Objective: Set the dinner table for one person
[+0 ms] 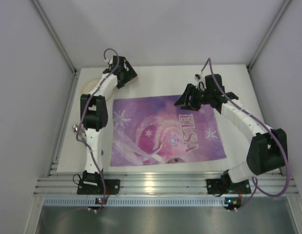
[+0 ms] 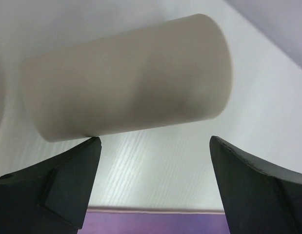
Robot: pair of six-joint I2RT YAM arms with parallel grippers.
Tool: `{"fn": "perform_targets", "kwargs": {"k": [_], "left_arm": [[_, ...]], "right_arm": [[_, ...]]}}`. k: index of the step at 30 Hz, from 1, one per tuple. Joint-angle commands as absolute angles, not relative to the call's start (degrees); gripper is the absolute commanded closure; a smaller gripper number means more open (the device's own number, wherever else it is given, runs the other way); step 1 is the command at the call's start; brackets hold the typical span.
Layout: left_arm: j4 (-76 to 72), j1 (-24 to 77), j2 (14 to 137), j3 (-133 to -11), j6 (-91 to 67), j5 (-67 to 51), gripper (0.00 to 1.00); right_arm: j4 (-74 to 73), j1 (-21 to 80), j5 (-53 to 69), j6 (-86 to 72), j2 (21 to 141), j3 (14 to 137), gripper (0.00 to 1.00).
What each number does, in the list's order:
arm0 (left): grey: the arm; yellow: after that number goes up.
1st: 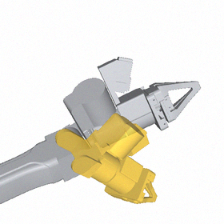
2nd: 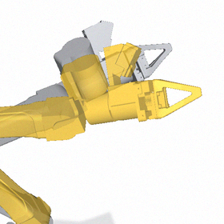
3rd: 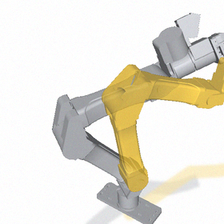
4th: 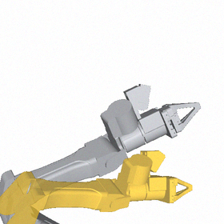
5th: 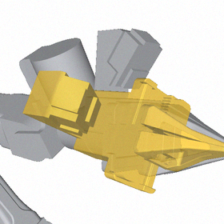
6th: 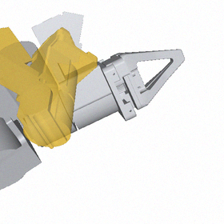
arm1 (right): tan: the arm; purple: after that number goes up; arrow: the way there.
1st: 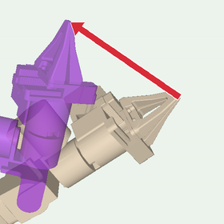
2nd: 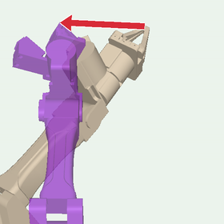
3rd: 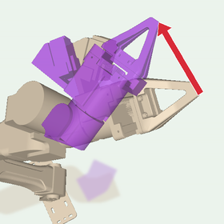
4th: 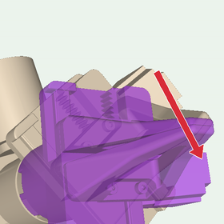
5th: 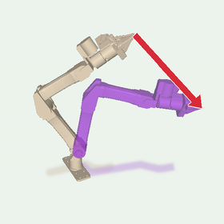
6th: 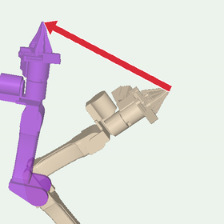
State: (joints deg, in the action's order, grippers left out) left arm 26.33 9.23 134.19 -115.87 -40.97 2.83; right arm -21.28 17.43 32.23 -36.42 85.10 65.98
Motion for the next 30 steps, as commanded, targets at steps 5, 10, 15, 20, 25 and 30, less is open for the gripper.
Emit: {"fn": "perform_targets", "kwargs": {"k": [5, 10, 15, 20, 25, 30], "left_arm": [[28.48, 10.46, 127.55, -121.52, -43.24, 4.75, 0.02], [24.71, 11.25, 116.38, -108.82, -42.90, 11.58, 0.02], [24.34, 11.34, 125.90, -117.92, -35.97, 16.96, 0.02], [24.97, 10.55, 136.49, -133.07, -33.75, 18.10, 0.02], [18.38, 6.34, 141.93, -133.76, -39.19, 13.04, 0.02], [16.00, 3.17, 151.24, -141.05, -44.02, 1.43, 0.02]], "right_arm": [[-18.84, 17.05, 38.48, -34.43, 86.66, 68.65, 0.45], [-18.11, 16.88, 40.95, -35.24, 92.36, 71.27, 0.44], [-19.68, 16.17, 41.05, -34.46, 97.46, 78.73, 0.44], [-25.92, 14.86, 39.03, -31.64, 99.31, 84.80, 0.44], [-32.15, 12.84, 36.31, -29.01, 99.58, 88.67, 0.44], [-33.49, 12.48, 34.46, -28.74, 98.79, 89.74, 0.44]]}}
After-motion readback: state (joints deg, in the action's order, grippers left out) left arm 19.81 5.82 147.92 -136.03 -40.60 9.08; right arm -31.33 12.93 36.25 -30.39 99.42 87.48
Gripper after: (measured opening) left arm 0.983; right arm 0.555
